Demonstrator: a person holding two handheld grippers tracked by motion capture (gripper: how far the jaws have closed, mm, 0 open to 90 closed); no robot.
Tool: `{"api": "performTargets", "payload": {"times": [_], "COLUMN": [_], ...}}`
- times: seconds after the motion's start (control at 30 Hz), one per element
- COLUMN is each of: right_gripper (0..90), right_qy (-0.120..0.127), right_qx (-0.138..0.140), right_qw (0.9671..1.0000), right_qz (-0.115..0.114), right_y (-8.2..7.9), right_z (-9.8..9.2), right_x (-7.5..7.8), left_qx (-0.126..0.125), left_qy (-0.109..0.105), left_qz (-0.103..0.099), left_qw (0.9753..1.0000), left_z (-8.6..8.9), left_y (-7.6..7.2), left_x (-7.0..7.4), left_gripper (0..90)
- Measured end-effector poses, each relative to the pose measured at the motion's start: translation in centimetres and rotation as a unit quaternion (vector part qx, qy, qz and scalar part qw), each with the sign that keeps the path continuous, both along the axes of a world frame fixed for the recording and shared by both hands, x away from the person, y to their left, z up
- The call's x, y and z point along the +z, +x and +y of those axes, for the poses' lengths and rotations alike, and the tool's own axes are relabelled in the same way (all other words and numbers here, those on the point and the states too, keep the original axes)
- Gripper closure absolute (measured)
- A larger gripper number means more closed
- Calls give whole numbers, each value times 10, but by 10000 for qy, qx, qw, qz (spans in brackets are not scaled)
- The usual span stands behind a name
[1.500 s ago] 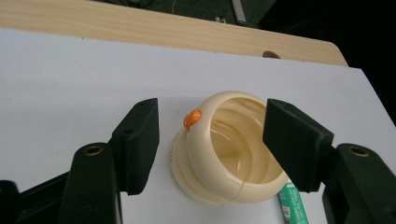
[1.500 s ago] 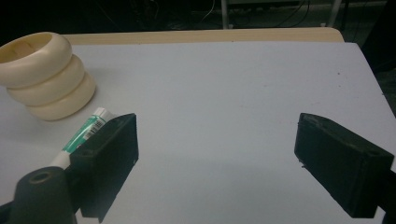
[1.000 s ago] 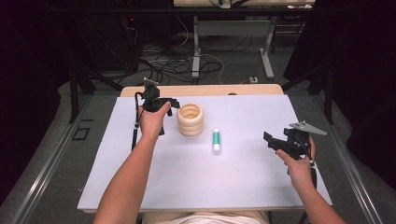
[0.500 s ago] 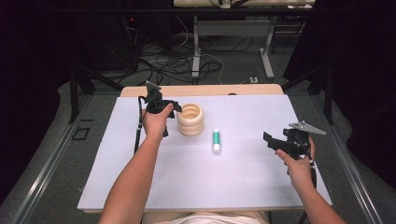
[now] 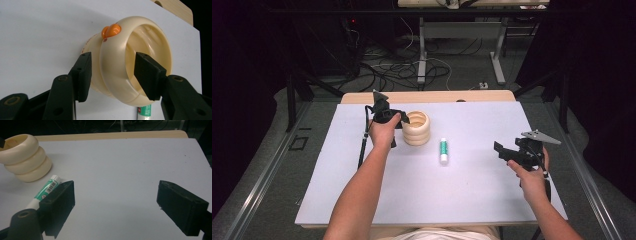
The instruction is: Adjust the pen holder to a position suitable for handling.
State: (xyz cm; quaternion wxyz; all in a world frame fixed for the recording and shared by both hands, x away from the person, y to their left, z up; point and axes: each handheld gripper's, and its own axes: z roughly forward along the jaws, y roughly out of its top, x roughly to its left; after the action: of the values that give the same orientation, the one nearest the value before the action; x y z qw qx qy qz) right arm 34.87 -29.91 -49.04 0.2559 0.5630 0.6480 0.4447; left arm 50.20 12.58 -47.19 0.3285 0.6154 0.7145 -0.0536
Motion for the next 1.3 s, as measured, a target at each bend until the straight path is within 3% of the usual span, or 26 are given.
{"api": "performTargets", "payload": {"times": [0.33, 0.47, 1.3], "right_gripper": [144, 145, 148], "right_qy": [7, 36, 64], "right_qx": [0, 67, 62], "right_qw": [10000, 10000, 10000], "right_qz": [-63, -2, -5], "right_y": [1, 1, 2], "right_z": [0, 0, 0], "right_x": [-1, -1, -2], "left_qx": [91, 116, 330], "left_qy": [-164, -322, -555], "left_qz": [168, 214, 416], "left_qw": [9997, 9992, 9970], "left_z": [1, 2, 5], "left_y": [2, 3, 6], "left_x": [-7, -9, -10], "left_gripper": [539, 566, 644]}}
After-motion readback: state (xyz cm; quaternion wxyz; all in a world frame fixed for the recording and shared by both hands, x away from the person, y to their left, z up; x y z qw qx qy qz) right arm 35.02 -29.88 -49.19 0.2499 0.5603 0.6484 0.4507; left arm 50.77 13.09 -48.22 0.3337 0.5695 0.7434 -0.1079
